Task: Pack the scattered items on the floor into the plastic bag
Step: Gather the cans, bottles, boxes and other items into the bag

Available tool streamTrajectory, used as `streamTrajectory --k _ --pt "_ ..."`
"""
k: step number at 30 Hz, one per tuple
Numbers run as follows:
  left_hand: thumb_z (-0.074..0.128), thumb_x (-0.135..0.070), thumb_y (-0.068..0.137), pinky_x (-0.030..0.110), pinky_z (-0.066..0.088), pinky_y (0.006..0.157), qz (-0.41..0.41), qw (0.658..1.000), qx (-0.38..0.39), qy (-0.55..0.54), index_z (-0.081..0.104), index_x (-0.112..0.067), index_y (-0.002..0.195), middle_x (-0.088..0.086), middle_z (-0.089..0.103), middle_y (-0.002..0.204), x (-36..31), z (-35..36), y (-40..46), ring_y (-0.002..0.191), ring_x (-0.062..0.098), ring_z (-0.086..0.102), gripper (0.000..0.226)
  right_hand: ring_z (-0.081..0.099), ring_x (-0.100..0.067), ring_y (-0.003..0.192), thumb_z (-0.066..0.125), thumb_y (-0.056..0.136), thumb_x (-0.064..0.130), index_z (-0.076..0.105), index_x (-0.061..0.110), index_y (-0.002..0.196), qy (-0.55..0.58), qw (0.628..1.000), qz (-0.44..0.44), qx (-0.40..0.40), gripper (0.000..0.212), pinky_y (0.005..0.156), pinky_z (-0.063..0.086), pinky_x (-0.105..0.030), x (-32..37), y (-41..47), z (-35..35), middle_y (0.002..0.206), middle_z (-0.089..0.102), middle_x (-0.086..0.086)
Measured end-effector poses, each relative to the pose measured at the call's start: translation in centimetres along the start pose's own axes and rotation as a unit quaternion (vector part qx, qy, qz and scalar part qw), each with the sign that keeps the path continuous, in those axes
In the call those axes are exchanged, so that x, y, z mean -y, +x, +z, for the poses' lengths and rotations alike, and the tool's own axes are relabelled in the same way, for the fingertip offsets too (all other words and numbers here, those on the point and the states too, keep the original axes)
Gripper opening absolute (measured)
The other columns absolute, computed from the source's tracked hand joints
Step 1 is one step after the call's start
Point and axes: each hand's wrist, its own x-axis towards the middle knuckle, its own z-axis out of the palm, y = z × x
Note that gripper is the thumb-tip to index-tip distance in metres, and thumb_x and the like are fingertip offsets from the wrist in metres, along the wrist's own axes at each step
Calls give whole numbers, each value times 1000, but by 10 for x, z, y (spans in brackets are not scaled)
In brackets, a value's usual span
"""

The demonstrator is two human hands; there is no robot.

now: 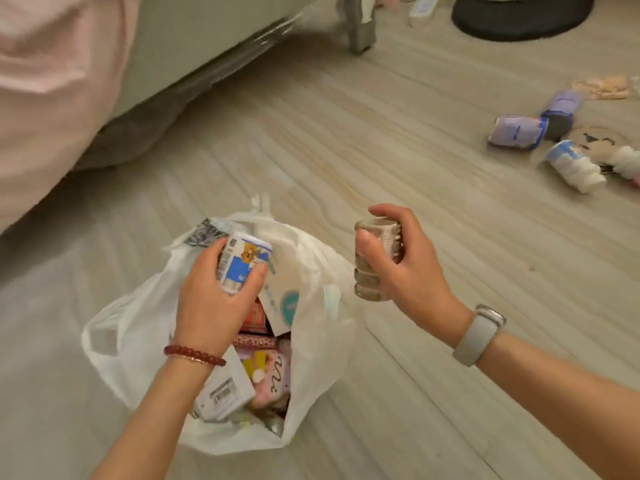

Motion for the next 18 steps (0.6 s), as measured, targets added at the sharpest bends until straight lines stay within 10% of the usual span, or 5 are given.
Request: streamTrajectory --k 10,18 --pt "59 -32 85 29 41 91 -191 981 7 -41 48 -15 128 7 56 128 83 6 -15 111 23 55 48 52 -23 110 54 88 25 30 22 137 -347 850 -125 377 55 90 46 -38 3 -1 106 132 38 0" --pt "46 -35 91 42 28 113 -36 989 73 126 36 -21 138 3 32 148 103 23 -41 138 21 27 50 60 -29 113 78 65 10 62 12 111 -505 757 -313 272 48 91 50 -46 -31 3 115 113 67 -8"
